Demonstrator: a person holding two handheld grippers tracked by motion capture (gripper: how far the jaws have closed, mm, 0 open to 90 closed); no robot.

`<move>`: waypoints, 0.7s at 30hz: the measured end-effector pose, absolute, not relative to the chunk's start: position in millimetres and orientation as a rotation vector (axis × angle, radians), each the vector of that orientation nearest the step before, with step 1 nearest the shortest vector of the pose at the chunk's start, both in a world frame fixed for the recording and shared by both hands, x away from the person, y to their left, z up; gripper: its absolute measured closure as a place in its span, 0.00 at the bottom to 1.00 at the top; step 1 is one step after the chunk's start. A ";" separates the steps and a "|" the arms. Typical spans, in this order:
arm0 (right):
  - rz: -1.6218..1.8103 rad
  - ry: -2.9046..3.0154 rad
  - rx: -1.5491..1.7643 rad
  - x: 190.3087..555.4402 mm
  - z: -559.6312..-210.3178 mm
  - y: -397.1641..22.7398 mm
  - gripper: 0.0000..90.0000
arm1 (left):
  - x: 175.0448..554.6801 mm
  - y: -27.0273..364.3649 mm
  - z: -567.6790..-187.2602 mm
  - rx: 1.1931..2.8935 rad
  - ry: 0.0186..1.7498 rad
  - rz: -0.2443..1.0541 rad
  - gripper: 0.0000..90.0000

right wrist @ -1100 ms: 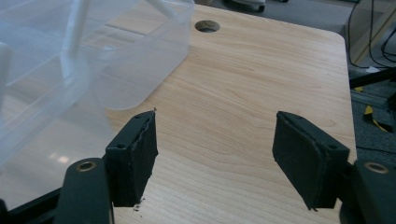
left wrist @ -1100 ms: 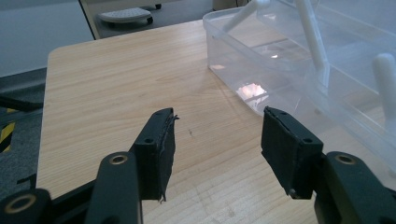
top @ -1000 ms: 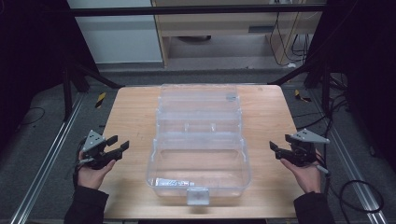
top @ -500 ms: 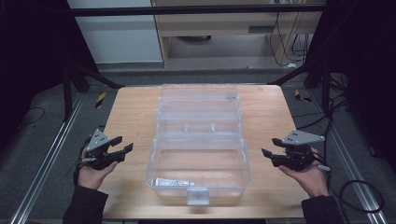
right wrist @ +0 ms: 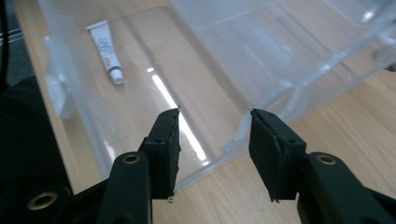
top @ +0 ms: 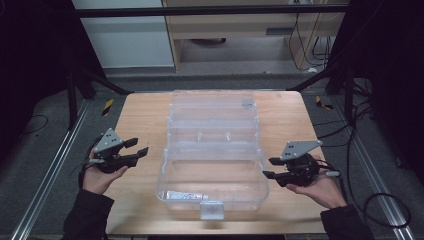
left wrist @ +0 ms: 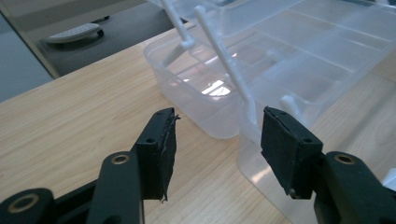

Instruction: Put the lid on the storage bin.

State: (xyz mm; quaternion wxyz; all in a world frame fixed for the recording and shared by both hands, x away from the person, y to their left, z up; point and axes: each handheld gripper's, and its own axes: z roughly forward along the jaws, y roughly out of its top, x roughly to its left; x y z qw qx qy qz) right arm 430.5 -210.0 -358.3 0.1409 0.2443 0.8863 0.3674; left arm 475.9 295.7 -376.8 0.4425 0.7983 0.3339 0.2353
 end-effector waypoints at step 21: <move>0.998 2.842 0.386 420.1 -357.3 -141.3 0.67 | 496.0 260.3 -335.0 2.082 0.653 0.544 0.51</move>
